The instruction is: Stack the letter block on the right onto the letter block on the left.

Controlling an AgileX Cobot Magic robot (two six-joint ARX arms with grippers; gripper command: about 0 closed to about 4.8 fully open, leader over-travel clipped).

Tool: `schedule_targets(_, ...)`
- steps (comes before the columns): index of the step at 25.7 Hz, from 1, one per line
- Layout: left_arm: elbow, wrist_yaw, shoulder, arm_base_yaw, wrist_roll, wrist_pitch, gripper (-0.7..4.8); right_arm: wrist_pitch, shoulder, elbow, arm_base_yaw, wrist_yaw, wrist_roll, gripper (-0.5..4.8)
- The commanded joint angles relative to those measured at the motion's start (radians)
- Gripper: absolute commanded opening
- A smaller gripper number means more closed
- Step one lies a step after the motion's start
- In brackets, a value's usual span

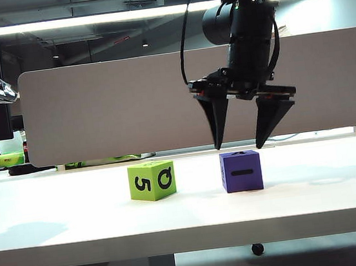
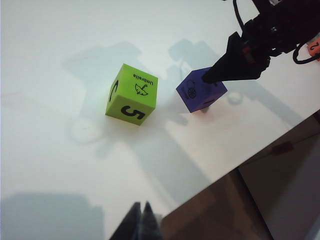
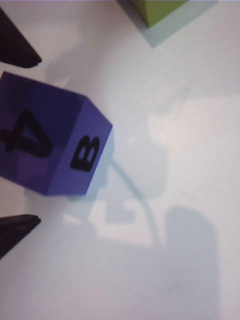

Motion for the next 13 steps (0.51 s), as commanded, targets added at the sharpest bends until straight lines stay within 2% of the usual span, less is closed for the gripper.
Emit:
schedule_targets(1, 0.006, 0.011, -0.003, -0.001, -0.007, 0.002, -0.02, 0.007, 0.014, 0.004, 0.003, -0.031, 0.024, 4.0)
schedule_targets(5, 0.006, 0.01, -0.003, -0.001, -0.062, 0.001, -0.03, 0.018, 0.032, 0.003, 0.017, -0.028, 0.024, 4.0)
schedule_targets(10, 0.006, 0.011, -0.003, -0.001, -0.067, -0.005, -0.05, 0.061, 0.05, 0.004, 0.044, -0.023, 0.027, 3.98)
schedule_targets(13, 0.006, 0.011, -0.004, -0.001, -0.067, -0.007, -0.05, 0.071, 0.056, 0.003, 0.051, -0.014, 0.029, 3.45)
